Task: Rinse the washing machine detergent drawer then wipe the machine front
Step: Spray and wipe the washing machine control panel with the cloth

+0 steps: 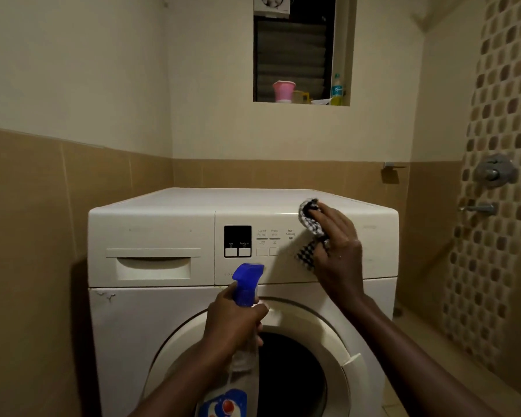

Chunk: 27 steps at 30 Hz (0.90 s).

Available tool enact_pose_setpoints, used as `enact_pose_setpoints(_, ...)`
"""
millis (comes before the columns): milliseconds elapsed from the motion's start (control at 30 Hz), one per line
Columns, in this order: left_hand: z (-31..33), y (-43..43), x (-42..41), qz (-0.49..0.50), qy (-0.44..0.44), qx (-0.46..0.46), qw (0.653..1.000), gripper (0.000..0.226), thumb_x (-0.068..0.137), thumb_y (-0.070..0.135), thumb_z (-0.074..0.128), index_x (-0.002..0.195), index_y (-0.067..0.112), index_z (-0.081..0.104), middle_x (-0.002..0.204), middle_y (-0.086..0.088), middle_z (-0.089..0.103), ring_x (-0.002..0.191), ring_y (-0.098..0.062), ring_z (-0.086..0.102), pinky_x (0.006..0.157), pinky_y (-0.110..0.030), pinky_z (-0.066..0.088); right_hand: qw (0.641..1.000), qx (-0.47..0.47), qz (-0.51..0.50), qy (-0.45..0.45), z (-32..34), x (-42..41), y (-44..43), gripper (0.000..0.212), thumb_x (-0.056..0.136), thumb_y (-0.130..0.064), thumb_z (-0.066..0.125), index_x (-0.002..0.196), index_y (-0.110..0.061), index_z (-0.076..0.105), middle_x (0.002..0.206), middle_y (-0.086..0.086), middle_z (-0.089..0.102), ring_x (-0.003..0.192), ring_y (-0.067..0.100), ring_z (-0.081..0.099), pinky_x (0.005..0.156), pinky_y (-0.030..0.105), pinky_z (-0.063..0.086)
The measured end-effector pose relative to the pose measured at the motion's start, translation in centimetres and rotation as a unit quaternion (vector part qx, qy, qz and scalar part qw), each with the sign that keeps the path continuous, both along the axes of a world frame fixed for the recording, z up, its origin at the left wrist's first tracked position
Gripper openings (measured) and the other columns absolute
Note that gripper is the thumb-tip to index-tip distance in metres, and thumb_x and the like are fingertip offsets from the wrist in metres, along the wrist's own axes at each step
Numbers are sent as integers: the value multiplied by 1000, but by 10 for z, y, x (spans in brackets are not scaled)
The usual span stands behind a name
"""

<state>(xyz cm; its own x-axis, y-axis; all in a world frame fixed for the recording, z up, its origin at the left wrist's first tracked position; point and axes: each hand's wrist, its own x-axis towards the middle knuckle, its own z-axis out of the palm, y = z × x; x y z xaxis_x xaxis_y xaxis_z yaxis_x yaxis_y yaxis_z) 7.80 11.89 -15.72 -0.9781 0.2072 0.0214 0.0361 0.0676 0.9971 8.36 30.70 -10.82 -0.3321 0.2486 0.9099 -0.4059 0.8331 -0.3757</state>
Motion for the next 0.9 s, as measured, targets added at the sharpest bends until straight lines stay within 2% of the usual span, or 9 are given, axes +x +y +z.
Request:
enact_pose_setpoints(67, -2, -7, -1, 10, -6, 19, 1000, 53, 81, 6, 76, 128, 10, 52, 86, -18, 68, 60, -24, 65, 58, -36, 58, 999, 16, -28, -44, -9, -16, -11, 68, 79, 4, 55, 142, -21, 44, 151, -2, 37, 144, 15, 22, 118, 47, 23)
enact_pose_setpoints(200, -1, -18, -2, 55, 9, 62, 997, 39, 83, 1, 72, 117, 10, 55, 75, -18, 65, 58, -25, 61, 55, -36, 56, 990, 75, -80, -89, -54, -36, -55, 82, 77, -8, 51, 152, -19, 21, 161, 2, 7, 149, 19, -3, 121, 46, 7)
enact_pose_setpoints(300, 2, -18, -3, 73, 22, 74, 994, 42, 84, 0, 71, 118, 16, 53, 76, -19, 66, 57, -23, 61, 54, -35, 54, 973, 197, -70, -103, -85, -37, -72, 76, 79, -23, 48, 151, -18, 26, 161, 3, 12, 149, 22, 3, 116, 46, 14)
enact_pose_setpoints(367, 3, -21, -4, 72, 31, 69, 995, 46, 84, 0, 70, 118, 22, 49, 81, -20, 66, 57, -22, 62, 53, -34, 53, 963, 231, -88, -112, -84, -35, -57, 76, 77, -30, 47, 151, -23, 28, 161, 0, 15, 149, 20, 7, 116, 46, 16)
enact_pose_setpoints(467, 3, -30, -8, 82, 31, 50, 995, 50, 83, 1, 71, 123, 20, 47, 90, -22, 65, 63, -24, 66, 51, -32, 54, 969, 194, -109, -109, -72, -28, -35, 79, 76, -27, 51, 151, -25, 26, 161, 0, 12, 149, 20, 5, 118, 49, 18)
enact_pose_setpoints(600, 4, -39, -13, 86, 42, 35, 995, 49, 82, 3, 73, 120, 17, 47, 92, -21, 65, 70, -27, 67, 69, -44, 60, 985, 92, -120, -87, -53, -35, -32, 86, 72, -2, 59, 151, -17, 27, 161, 3, 12, 149, 21, 4, 119, 48, 19)
enact_pose_setpoints(667, 4, -39, -13, 86, 54, 33, 994, 43, 83, 4, 73, 116, 18, 48, 89, -19, 65, 69, -26, 66, 69, -43, 59, 987, 55, -123, -92, -58, -38, -47, 89, 72, 1, 60, 151, -13, 24, 161, 6, 11, 149, 22, 2, 120, 45, 17)
enact_pose_setpoints(800, 2, -37, -11, 91, 57, 37, 994, 43, 83, 3, 71, 117, 18, 49, 89, -18, 65, 65, -23, 66, 54, -33, 56, 978, 155, -97, -99, -88, -36, -68, 91, 69, -4, 66, 150, -11, 25, 159, 9, 17, 148, 26, 10, 117, 44, 22)
enact_pose_setpoints(900, 6, -38, -9, 71, 56, 39, 995, 43, 84, 3, 72, 117, 18, 47, 90, -20, 65, 66, -23, 66, 56, -34, 56, 980, 160, -80, -83, -49, -42, -56, 83, 72, -7, 54, 150, -14, 27, 159, 5, 19, 148, 23, 11, 119, 42, 18)
